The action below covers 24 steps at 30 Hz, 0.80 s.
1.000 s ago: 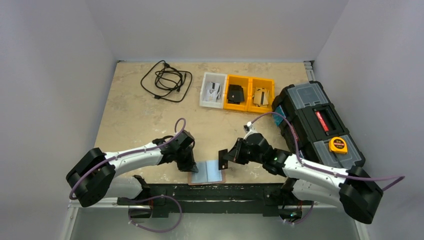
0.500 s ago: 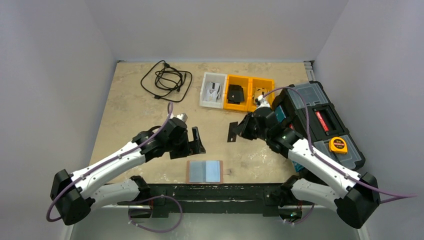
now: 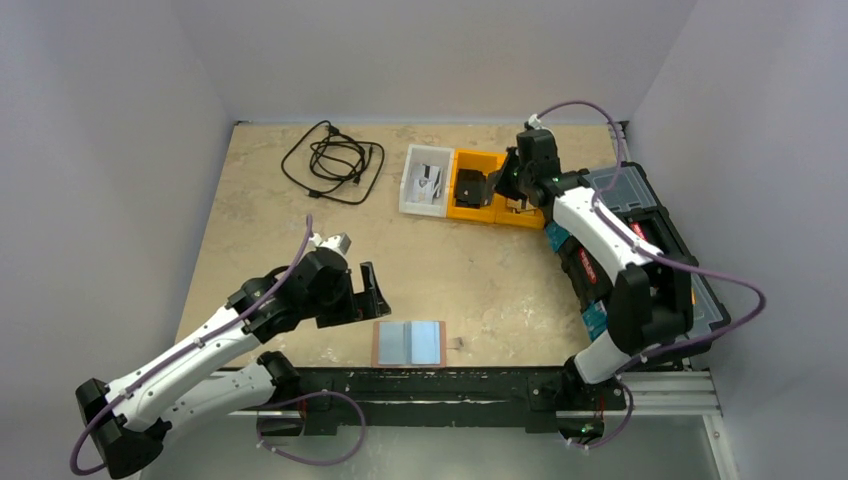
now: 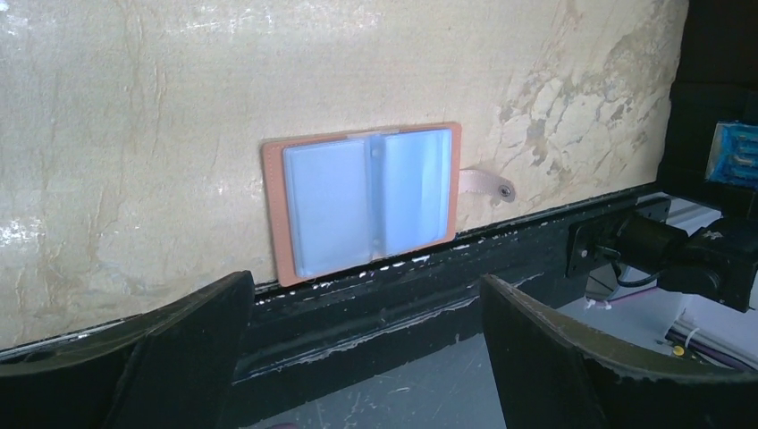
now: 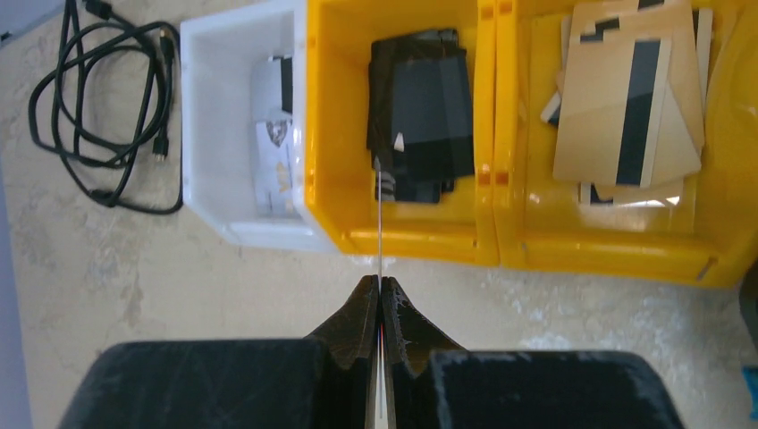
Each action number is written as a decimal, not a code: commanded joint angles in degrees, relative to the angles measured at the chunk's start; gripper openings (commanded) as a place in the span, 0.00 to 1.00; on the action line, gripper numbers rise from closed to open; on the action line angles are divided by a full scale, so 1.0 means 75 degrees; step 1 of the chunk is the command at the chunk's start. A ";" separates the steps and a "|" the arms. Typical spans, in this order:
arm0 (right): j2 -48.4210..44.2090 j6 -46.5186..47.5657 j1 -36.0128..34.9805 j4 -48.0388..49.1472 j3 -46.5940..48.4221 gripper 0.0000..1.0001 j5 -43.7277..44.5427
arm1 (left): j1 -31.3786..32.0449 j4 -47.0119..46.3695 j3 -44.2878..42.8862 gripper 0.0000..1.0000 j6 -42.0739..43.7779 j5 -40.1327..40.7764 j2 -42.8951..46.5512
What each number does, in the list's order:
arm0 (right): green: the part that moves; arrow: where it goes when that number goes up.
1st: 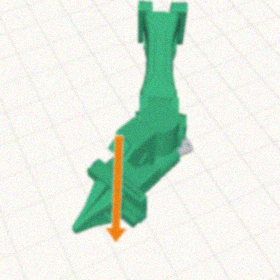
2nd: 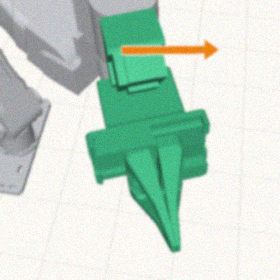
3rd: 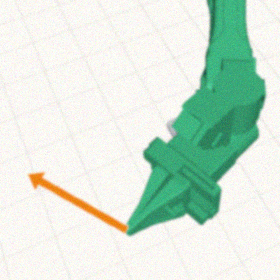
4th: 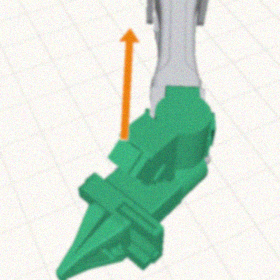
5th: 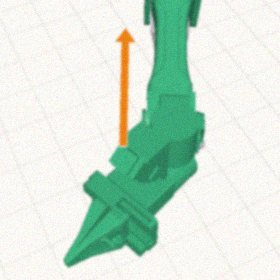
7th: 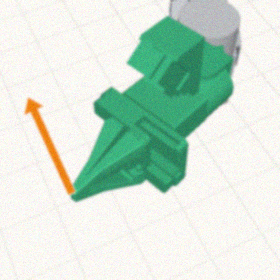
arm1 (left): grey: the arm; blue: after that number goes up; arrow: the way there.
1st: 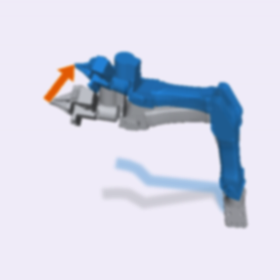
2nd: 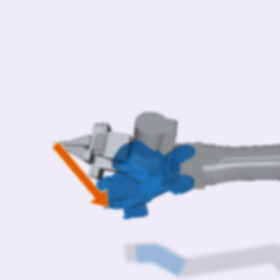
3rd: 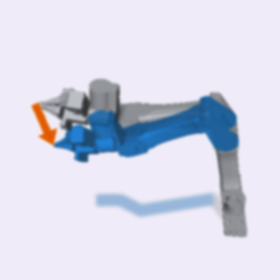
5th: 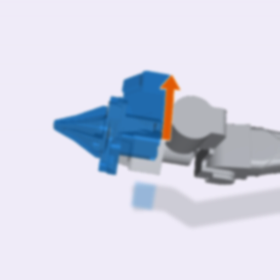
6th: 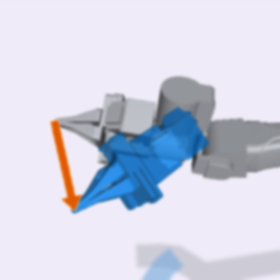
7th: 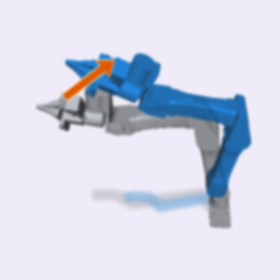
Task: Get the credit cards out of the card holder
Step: Place the credit card in the storage box.
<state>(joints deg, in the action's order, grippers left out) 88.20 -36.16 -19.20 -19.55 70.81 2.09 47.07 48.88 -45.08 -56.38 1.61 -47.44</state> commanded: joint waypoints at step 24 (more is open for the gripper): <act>0.3911 0.0840 0.0111 -0.1488 0.4522 0.40 0.0137 | 0.0030 0.0711 0.0033 0.97 -0.0027 0.0178 0.0752</act>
<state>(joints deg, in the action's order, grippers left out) 122.41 -30.59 -18.37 -28.32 102.28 1.89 47.07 54.61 -44.14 -56.42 2.02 -41.43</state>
